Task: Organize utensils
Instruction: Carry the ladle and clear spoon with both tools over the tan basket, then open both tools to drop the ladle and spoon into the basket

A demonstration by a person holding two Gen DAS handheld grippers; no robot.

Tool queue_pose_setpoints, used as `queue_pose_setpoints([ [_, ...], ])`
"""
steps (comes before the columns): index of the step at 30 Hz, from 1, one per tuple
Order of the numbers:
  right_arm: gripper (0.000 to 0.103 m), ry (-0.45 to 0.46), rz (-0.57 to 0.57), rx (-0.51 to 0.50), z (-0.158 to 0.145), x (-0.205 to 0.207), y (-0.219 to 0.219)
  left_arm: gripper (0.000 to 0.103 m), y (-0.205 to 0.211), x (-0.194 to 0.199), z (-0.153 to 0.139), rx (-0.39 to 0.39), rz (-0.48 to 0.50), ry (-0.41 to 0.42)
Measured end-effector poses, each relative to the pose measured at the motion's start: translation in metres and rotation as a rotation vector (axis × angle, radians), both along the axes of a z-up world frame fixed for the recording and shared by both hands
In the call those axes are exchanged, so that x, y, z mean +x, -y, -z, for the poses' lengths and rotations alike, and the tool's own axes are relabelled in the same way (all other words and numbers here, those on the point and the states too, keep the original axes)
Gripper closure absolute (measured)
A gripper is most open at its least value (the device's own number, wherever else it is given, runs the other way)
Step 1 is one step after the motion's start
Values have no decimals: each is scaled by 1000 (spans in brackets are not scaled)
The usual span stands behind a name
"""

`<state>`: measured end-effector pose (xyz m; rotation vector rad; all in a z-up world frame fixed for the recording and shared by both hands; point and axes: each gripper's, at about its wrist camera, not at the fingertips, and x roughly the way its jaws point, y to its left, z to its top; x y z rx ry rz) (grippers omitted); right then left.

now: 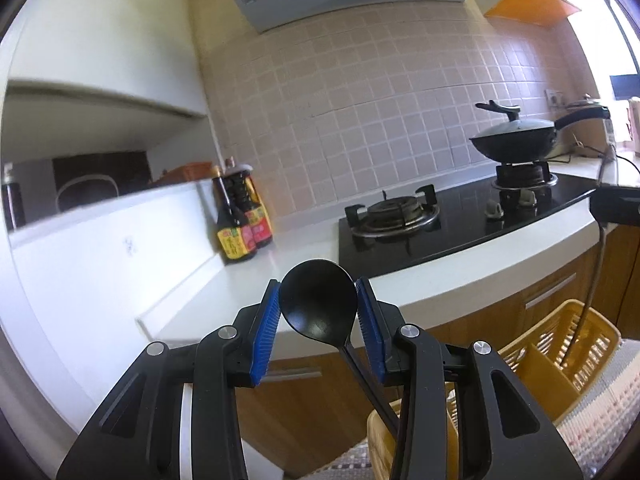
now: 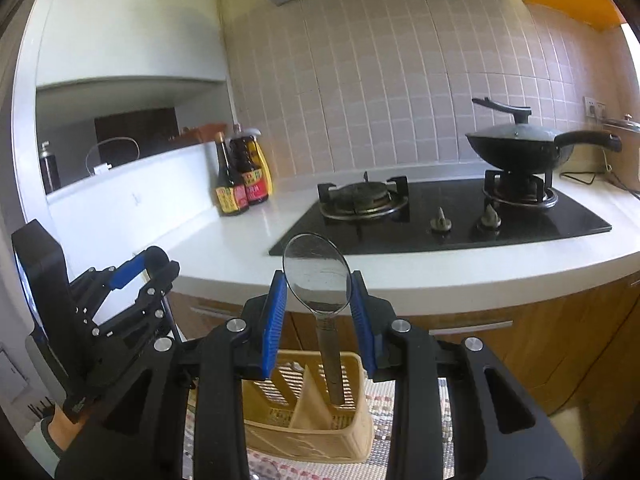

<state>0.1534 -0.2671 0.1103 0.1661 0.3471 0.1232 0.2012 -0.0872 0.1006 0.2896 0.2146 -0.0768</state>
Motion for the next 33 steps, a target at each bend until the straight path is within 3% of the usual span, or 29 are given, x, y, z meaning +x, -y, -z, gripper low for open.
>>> queue_pose_setpoints([
  [8,74,-39,-15,-30,25,6,-6,62,-7,1,18,-38,29,-30],
  [11,74,-66,-37,-18,29,5,-7,57,-11,-2,20,-59,51,-56],
  [14,72,-96,-61,9,33,0,-5,45,-18,-11,17,-93,97,-87],
  [16,48,-107,-79,28,33,-6,-4,41,-22,-18,13,-111,121,-99],
  [22,47,-121,-98,62,25,-31,-1,37,-41,-54,-6,-191,188,-132],
  [27,47,-140,-104,29,16,-55,-5,37,-53,-86,-23,-239,250,-164],
  [33,47,-218,-137,-35,19,-75,-13,37,-49,-110,-22,-251,323,-293],
])
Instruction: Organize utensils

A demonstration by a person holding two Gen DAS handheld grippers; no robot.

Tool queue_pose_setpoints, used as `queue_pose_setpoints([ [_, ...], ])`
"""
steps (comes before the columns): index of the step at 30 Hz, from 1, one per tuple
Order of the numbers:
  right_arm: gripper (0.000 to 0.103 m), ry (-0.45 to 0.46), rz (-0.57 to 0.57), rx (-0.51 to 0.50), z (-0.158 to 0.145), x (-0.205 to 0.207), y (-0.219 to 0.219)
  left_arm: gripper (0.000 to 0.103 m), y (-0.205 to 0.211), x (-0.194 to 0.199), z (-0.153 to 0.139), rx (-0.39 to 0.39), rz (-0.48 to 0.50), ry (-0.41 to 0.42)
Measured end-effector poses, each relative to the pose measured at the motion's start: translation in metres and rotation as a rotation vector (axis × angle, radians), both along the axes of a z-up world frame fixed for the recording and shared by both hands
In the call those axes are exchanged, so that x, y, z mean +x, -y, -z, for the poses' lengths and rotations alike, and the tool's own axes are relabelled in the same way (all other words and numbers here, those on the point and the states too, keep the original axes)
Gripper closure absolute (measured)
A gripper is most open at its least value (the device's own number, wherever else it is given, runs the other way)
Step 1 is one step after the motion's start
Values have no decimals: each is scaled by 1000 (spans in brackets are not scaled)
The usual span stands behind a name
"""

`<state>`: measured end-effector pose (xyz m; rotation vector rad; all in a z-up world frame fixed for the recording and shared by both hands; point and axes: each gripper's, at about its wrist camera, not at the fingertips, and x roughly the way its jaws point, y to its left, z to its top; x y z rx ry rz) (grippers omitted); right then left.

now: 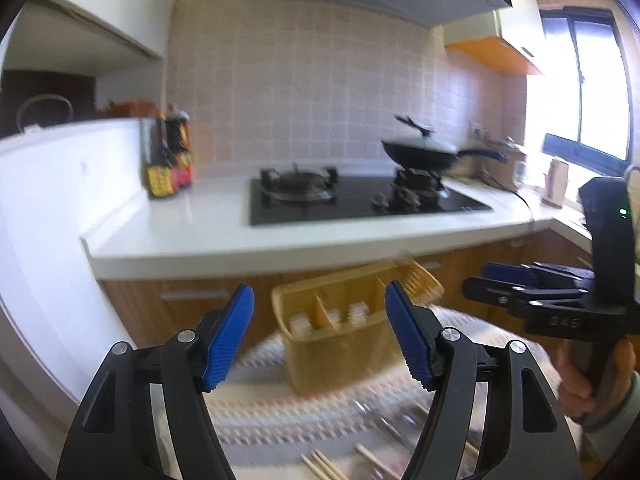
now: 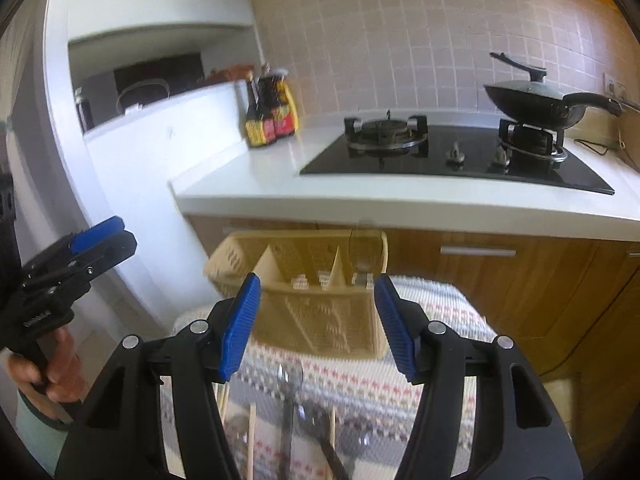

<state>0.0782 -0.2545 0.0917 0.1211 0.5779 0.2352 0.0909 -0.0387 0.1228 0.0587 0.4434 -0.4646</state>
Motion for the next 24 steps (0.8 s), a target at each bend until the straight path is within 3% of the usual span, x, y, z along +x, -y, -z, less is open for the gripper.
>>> queue_pose_setpoints([
  [8,47,-193,-15,-134,41,-5,-2,37,18,11,54,44,31,-269],
  [15,47,-339,-72,-108,78,0,6,37,36,46,121,66,2,-503],
  [20,47,-382,-138,-111,93,4,3,37,44,72,158,25,-75,-603],
  [24,47,-407,-215,-149,109,8,-6,36,52,87,173,10,-159,-606],
])
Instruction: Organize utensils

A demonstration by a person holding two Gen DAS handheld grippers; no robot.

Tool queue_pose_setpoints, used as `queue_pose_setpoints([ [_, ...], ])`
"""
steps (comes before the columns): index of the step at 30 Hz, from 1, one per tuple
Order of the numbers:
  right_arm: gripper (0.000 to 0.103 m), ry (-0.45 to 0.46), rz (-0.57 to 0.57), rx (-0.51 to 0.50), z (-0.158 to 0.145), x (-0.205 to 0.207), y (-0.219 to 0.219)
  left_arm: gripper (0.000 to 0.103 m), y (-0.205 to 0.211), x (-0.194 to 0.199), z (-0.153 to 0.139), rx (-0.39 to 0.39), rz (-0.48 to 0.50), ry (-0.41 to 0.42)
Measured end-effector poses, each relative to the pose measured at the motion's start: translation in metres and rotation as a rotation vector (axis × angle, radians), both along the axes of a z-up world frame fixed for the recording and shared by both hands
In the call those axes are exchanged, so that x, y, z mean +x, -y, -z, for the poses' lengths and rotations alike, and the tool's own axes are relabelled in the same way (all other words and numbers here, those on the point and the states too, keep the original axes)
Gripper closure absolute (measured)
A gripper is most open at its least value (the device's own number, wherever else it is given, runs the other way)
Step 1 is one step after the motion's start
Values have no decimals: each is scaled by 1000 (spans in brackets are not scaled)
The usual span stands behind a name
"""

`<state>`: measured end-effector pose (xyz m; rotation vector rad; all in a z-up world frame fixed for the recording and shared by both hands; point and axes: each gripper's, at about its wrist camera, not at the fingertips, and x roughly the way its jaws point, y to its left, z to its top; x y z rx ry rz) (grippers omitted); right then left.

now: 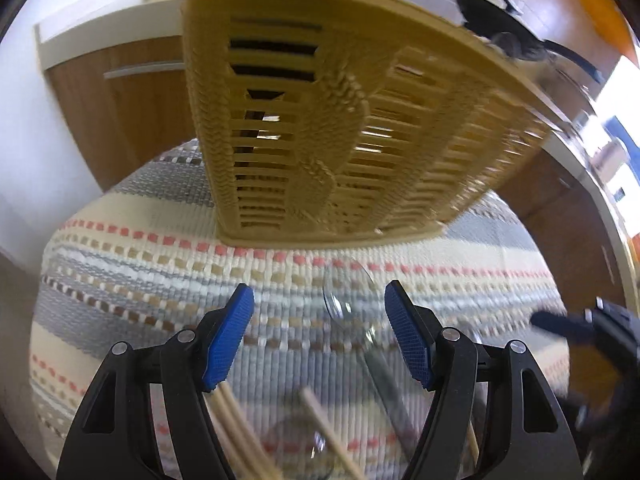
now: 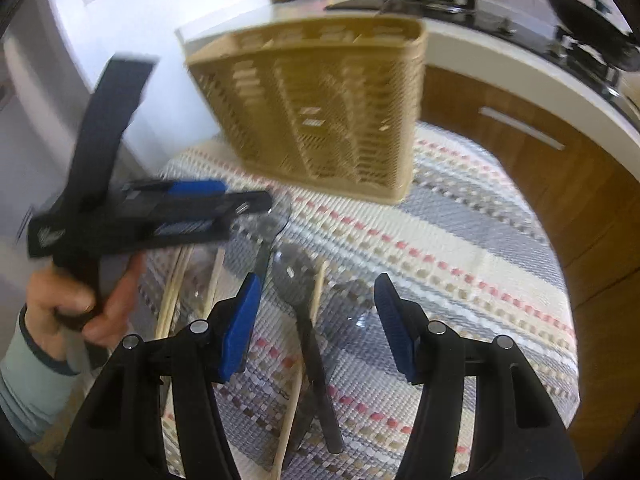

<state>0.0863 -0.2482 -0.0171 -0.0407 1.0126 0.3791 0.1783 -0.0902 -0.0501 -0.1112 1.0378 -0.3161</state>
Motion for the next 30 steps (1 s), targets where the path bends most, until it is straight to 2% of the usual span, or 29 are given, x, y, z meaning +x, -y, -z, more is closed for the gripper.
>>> queue_pose_setpoints([
  [4,48,-35,-61,-31,19,9,-13,40,11,12,11,29,-23,-11],
  [6,48,-36,-74,-36,25,12,-17,42,14,14,13,56,-33,9],
  [8,52,-37,-82,-43,30,14,-20,47,17,16,13,84,-35,22],
  [10,57,-38,-91,-45,37,17,-23,59,18,20,13,101,-39,27],
  [15,58,-38,-109,-83,47,20,-38,62,19,26,11,102,-56,26],
  [21,74,-24,-108,-158,55,18,-56,75,24,22,15,152,-53,53],
  [26,74,-15,-78,-148,53,13,-57,78,24,13,17,139,-23,67],
  [27,74,-19,-67,-137,52,12,-56,81,22,11,16,129,-10,68],
  [29,74,-23,-41,-110,47,8,-50,99,13,8,13,85,27,68],
  [30,74,-23,-25,-98,45,5,-47,102,8,6,11,68,42,66],
])
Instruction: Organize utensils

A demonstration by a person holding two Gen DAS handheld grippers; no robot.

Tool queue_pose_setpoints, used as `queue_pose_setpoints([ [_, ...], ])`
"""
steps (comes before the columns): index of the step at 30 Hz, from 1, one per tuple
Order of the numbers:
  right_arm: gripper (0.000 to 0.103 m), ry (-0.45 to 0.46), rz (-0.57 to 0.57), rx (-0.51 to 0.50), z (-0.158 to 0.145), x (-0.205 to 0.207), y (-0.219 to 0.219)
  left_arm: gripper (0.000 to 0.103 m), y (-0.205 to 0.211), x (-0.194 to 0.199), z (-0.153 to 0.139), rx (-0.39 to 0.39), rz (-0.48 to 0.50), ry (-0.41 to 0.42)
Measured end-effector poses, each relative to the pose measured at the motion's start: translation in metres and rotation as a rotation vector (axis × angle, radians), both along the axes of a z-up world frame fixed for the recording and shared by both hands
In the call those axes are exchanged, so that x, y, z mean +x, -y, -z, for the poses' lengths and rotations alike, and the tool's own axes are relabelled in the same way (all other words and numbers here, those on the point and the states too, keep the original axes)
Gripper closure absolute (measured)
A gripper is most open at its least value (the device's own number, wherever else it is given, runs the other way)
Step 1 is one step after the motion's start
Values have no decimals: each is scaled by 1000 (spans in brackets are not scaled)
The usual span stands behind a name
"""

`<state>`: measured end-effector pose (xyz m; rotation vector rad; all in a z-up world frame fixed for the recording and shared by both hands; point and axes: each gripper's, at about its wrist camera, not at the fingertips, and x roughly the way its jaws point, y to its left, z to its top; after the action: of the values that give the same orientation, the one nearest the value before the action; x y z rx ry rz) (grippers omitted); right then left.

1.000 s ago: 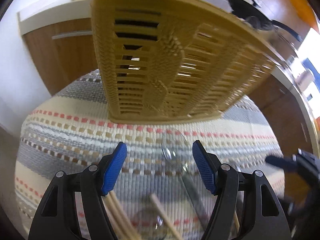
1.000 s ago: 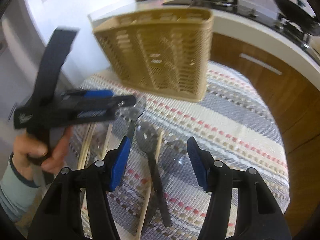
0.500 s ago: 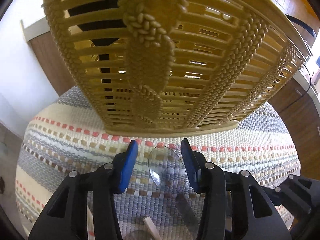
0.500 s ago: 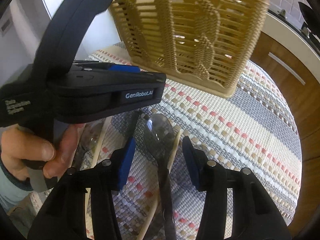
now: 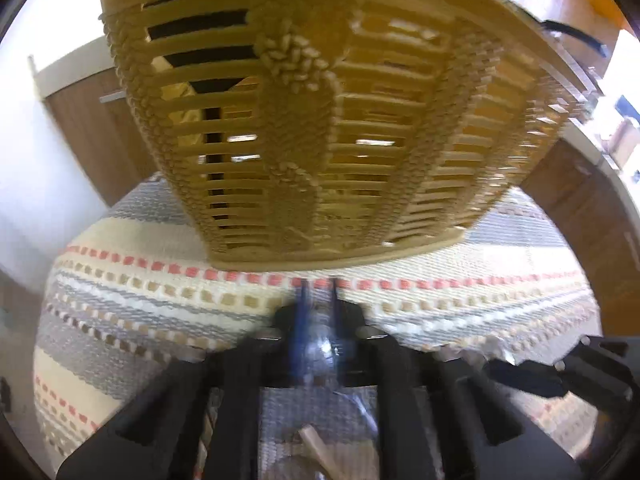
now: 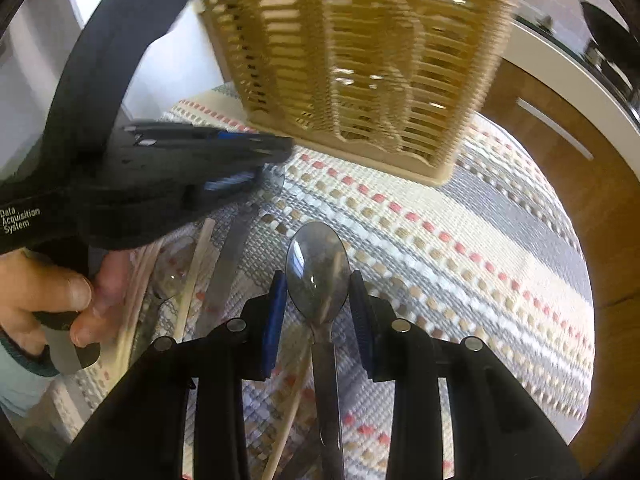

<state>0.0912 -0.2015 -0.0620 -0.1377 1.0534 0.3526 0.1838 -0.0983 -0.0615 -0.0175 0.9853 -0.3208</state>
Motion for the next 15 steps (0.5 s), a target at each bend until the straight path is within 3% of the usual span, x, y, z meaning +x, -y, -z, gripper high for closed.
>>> queue_pose_setpoints([
  [6,74,25,106,28,-14,-18,35,102,11,-23,-8,-25,135,31],
  [11,74,-8,253,-3,-12,-30,71,102,21,-42,-10,-50,337,21],
  [14,74,-42,327,6,-4,-28,97,86,20,-43,-7,-31,329,28],
  [15,74,-59,347,15,0,-27,105,68,18,-42,-7,-29,318,16],
])
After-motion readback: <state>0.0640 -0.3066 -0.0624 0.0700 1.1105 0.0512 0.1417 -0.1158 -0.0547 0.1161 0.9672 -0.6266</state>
